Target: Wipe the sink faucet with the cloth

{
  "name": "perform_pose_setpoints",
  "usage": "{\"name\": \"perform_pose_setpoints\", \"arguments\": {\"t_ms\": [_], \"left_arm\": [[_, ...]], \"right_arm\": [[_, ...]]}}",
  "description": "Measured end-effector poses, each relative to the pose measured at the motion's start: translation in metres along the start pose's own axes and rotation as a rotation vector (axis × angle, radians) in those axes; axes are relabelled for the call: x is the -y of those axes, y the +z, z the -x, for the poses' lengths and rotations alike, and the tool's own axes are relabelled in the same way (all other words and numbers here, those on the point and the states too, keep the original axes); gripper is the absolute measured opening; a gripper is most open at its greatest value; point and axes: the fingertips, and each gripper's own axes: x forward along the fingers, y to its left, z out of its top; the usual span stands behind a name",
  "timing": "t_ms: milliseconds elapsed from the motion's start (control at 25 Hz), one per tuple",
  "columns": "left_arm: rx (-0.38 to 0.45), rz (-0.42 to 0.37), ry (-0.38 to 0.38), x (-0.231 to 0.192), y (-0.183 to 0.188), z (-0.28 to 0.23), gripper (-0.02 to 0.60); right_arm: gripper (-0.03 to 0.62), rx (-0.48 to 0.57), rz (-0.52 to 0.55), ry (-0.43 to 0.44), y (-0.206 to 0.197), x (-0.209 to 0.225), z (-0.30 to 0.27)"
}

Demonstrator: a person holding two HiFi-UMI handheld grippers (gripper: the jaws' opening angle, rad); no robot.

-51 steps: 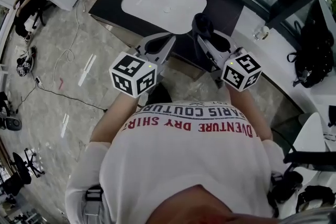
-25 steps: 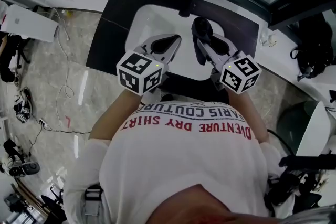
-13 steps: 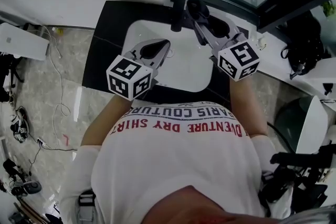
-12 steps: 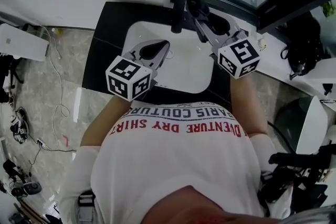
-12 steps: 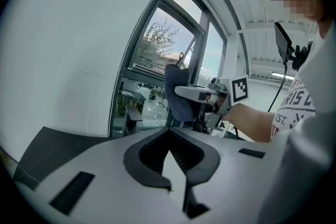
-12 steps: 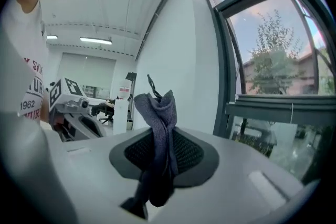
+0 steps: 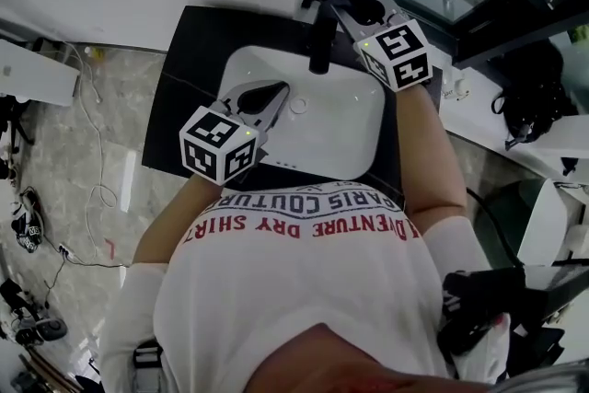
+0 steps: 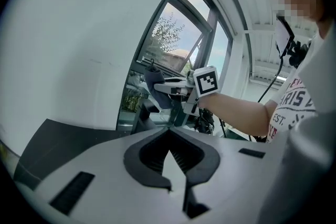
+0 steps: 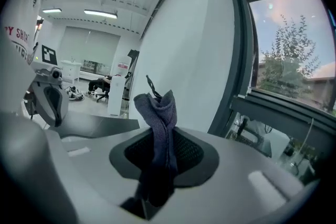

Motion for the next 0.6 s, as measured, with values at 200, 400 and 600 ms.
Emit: {"name": "perform_pose_setpoints", "arguments": {"t_ms": [200,400,600], "left_arm": [[-0.011,0.015,0.005,-0.015,-0.007,0.002,0.002],[-0.010,0.034,0.008,-0.027,-0.009,0.004,0.002],[-0.005,0.042,0.005,-0.029,-0.011,0.002,0.002]], "right_arm": [[0.077,-0.090,-0.016,0.004,-0.027,0.009,-0.039],[0.077,-0.085,-0.100,0.022,-0.036,0.009,-0.051],[0.077,-0.057,-0.175,0.025,-0.038,0.009,-0.048]]}}
